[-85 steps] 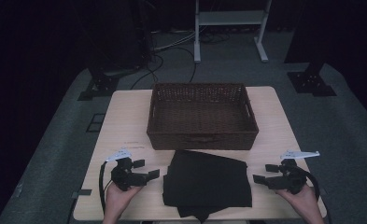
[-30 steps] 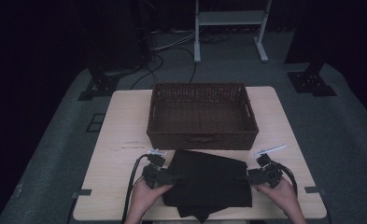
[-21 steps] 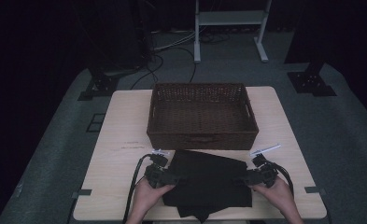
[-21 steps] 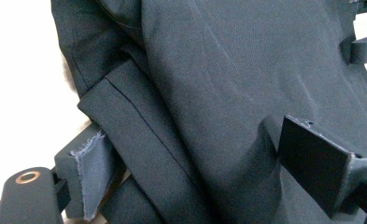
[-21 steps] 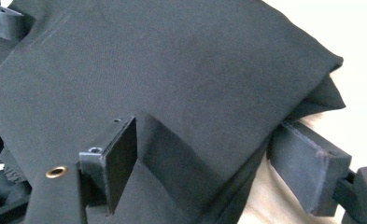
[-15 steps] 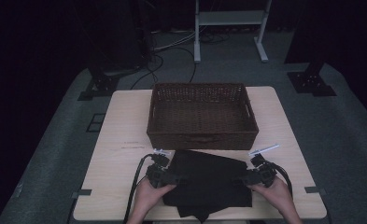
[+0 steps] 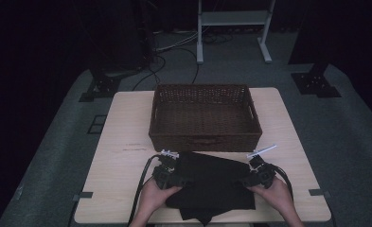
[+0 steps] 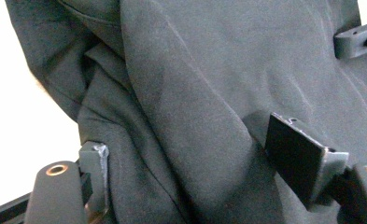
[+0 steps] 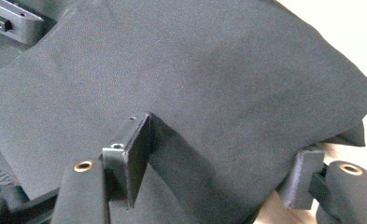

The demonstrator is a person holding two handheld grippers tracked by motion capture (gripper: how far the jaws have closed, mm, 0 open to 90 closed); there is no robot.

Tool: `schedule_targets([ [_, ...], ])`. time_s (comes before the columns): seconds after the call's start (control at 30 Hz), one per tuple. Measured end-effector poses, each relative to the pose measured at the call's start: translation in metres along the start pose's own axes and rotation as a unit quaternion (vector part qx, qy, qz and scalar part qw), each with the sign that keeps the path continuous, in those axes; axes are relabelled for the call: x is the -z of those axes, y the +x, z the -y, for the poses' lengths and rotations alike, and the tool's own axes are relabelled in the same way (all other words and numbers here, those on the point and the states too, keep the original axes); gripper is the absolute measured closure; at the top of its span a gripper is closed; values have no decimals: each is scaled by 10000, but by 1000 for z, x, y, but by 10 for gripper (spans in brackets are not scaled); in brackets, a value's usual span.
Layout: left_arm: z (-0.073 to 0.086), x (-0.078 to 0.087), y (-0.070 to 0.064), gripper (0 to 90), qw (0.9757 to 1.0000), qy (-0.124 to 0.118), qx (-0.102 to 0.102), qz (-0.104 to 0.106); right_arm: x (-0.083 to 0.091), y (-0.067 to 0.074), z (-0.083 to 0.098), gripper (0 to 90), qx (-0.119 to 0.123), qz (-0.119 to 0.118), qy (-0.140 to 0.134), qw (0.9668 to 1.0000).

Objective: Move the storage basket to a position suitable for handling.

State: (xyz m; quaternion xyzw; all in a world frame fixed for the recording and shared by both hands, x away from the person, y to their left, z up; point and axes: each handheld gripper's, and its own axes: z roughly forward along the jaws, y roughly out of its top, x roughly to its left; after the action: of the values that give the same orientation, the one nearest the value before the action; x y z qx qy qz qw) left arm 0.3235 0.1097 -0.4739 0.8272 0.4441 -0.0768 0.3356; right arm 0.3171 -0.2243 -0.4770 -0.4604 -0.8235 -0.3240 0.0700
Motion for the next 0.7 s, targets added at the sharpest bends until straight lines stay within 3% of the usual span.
schedule_targets([
  [0.4,-5,-3,-3,363,9997,181,-186,-21,-4,6,-4,433,197,193,72,9996],
  [0.53,-7,-4,-4,415,9997,222,-59,-68,-5,9,-6,462,219,287,162,9992],
  [0.7,-10,-5,-3,491,9994,309,-161,-16,-7,12,-9,542,316,405,211,9985],
])
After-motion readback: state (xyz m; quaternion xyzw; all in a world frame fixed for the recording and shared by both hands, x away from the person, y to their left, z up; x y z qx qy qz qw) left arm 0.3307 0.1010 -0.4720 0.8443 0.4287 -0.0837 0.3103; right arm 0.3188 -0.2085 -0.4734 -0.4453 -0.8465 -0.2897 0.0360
